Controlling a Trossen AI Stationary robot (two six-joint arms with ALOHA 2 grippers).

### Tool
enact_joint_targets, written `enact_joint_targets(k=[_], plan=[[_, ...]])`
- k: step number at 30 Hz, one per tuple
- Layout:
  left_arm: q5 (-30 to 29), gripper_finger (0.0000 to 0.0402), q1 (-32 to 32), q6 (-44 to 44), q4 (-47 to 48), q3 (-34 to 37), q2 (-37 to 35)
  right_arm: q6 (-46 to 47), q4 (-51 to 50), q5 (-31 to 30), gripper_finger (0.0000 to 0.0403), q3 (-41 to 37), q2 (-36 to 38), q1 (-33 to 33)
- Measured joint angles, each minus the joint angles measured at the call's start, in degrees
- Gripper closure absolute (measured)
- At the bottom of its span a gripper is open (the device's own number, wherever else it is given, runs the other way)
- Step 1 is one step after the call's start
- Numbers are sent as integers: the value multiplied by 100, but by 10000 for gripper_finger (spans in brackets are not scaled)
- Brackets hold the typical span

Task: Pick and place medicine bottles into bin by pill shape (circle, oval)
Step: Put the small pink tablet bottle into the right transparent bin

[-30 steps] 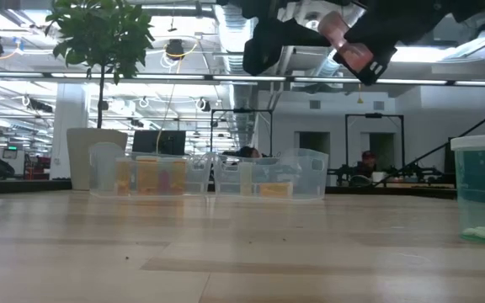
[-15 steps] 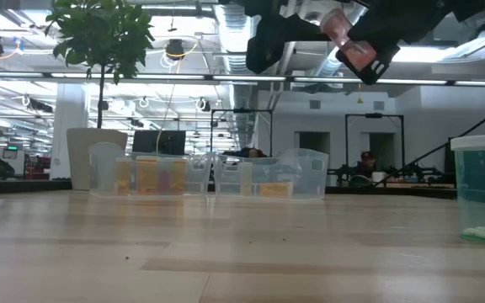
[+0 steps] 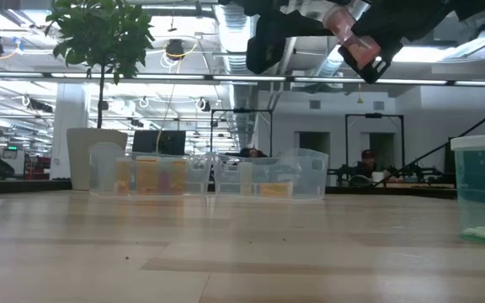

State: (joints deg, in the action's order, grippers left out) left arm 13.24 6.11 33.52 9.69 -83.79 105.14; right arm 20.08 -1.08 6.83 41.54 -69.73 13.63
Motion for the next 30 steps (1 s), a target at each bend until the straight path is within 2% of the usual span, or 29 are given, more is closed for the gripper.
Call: enact_joint_targets(k=[5,11,15,23,30], plan=[[-79,264,19,-4,27,0,-2,2,-22,-4,310,0,0,26],[-62,227,24,15,109,0,-7,5,-39,-11,310,-2,0,22],[-71,217,24,17,97,0,-9,4,-27,-15,310,0,0,22],[-212,226,22,-15,126,0,-9,4,31,-19,310,-2,0,22],[-278,257,20,-26,129,0,-9,4,26,-21,310,0,0,22]])
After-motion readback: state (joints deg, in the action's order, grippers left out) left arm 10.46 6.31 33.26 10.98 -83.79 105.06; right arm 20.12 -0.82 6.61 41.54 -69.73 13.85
